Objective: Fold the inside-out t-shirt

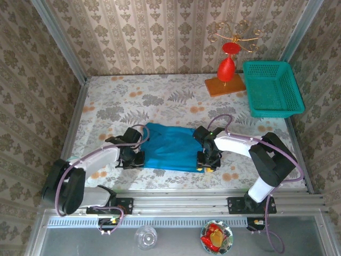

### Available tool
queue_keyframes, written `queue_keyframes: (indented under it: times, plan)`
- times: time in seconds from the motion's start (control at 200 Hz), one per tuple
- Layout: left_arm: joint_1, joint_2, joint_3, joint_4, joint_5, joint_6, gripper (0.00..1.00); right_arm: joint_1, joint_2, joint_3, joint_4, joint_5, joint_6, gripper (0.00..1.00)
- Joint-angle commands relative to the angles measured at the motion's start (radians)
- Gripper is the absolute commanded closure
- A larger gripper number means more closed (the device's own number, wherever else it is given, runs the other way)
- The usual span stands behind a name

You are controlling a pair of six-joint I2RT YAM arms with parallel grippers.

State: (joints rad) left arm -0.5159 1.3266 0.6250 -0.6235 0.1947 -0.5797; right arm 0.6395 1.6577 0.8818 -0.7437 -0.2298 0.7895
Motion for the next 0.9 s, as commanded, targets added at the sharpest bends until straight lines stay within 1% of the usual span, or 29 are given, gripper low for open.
queue_keyframes:
  times: [0.0, 0.08, 0.165, 0.24, 0.33, 0.39, 0.445, 0.52, 0.58, 0.66, 0.755, 0.83, 0.895]
  plan:
    - [-0.001, 0.043, -0.013, -0.030, -0.067, -0.006, 0.98, 0.011, 0.070, -0.062, 0.050, 0.015, 0.009, 0.61]
    - [-0.008, 0.036, 0.002, -0.050, -0.070, -0.009, 0.94, 0.011, 0.054, -0.048, 0.035, 0.016, 0.008, 0.61]
    - [-0.015, -0.018, 0.041, -0.097, -0.084, -0.012, 0.83, 0.011, 0.027, -0.026, 0.006, 0.017, 0.004, 0.58]
    - [-0.013, -0.076, 0.092, -0.151, -0.115, -0.007, 0.75, 0.011, -0.004, 0.004, -0.031, 0.031, -0.002, 0.56]
    - [-0.008, -0.110, 0.157, -0.199, -0.135, 0.011, 0.70, 0.009, -0.034, 0.043, -0.069, 0.047, -0.012, 0.56]
    - [-0.006, -0.102, 0.194, -0.200, -0.134, 0.027, 0.69, 0.007, -0.048, 0.070, -0.075, 0.044, -0.025, 0.55]
    - [-0.006, -0.069, 0.229, -0.174, -0.109, 0.045, 0.70, 0.000, -0.047, 0.096, -0.081, 0.044, -0.034, 0.55]
    - [-0.018, 0.006, 0.293, -0.132, -0.053, 0.068, 0.74, -0.010, -0.030, 0.138, -0.082, 0.041, -0.050, 0.56]
    - [-0.044, 0.077, 0.364, -0.137, -0.031, 0.087, 0.79, -0.018, -0.008, 0.182, -0.098, 0.038, -0.064, 0.57]
    - [-0.083, 0.152, 0.439, -0.153, -0.042, 0.094, 0.79, -0.020, 0.014, 0.234, -0.119, 0.040, -0.081, 0.57]
    - [-0.113, 0.202, 0.474, -0.167, -0.072, 0.091, 0.79, -0.020, 0.030, 0.264, -0.128, 0.037, -0.088, 0.57]
    - [-0.123, 0.208, 0.471, -0.191, -0.097, 0.089, 0.78, -0.020, 0.030, 0.267, -0.127, 0.032, -0.087, 0.57]
    - [-0.131, 0.180, 0.468, -0.223, -0.124, 0.087, 0.76, -0.020, 0.024, 0.269, -0.130, 0.032, -0.087, 0.57]
